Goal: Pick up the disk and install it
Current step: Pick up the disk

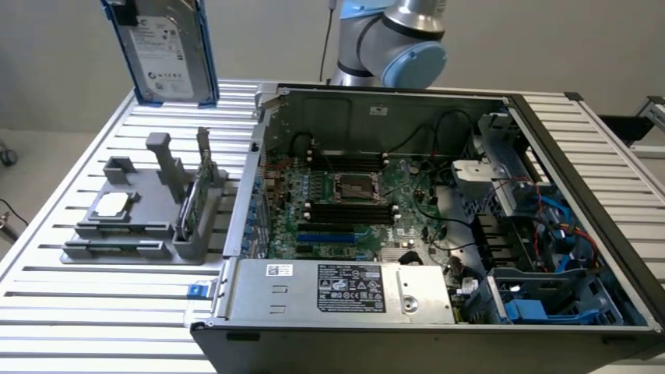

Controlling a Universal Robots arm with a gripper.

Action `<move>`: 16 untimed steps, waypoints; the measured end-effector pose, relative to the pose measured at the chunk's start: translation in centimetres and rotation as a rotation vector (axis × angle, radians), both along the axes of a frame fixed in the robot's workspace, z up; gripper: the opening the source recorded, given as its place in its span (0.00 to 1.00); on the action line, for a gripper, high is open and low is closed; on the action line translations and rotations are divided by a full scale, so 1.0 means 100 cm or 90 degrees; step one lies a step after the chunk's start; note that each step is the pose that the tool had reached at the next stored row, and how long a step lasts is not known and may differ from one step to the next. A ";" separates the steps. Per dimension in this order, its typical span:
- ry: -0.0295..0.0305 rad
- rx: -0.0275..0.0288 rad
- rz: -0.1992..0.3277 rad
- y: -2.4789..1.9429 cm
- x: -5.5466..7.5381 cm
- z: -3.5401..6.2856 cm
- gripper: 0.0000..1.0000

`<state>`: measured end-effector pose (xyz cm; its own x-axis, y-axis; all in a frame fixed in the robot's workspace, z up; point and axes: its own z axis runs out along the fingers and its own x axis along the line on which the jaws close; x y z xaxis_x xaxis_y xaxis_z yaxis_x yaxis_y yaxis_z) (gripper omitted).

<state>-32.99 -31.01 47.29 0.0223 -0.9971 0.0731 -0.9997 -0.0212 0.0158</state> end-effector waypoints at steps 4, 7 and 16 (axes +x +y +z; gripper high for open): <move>0.0001 0.0000 0.000 -0.0066 0.012 0.0071 0.33; 0.0002 0.0001 0.000 -0.0120 0.020 0.0103 0.33; 0.0003 0.0001 0.000 -0.0293 0.049 0.0128 0.33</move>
